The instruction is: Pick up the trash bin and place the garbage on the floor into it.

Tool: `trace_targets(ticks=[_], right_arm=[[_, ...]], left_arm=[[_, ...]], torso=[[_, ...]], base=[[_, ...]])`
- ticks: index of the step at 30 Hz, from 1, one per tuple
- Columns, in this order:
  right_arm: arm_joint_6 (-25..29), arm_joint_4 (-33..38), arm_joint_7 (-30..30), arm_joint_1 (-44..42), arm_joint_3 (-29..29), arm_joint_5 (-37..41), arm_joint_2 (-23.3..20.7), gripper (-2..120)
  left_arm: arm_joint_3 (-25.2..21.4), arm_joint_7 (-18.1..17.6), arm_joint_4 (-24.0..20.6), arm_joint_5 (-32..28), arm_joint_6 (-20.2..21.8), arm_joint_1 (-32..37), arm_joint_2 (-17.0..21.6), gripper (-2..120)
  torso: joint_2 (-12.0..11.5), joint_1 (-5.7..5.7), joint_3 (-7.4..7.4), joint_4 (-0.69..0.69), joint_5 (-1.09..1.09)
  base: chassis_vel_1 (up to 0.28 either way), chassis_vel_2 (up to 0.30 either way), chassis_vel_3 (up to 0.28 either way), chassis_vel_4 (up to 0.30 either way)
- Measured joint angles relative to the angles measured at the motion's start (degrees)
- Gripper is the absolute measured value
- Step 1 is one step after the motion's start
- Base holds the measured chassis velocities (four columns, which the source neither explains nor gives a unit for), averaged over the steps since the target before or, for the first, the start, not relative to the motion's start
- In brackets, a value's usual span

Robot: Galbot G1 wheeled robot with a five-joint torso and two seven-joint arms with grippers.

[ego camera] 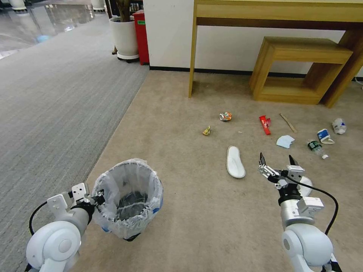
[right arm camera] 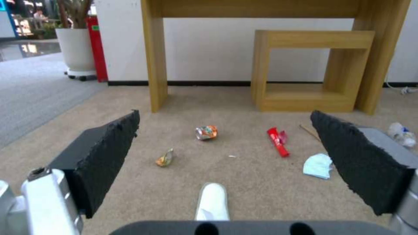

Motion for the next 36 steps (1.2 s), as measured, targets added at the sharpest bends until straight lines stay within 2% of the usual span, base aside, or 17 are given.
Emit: trace_targets(ticks=[9,36], right_arm=[[0.1,0.2,-0.1,0.0,-0.1,0.3,0.0,100],[-0.1,0.7,-0.3,-0.1,-0.1,1.1,-0.2,100]], left_arm=[[-0.1,0.1,-0.1,0.1,0.0,0.1,0.0,1],[-0.1,0.1,-0.2,0.1,-0.1,0.2,0.0,1]], torso=[[0.0,0.00,0.00,0.00,0.00],[0.0,0.00,0.00,0.00,0.00]], base=[[0.000,0.000,0.000,0.000],[-0.063,-0.059,0.062,0.056]])
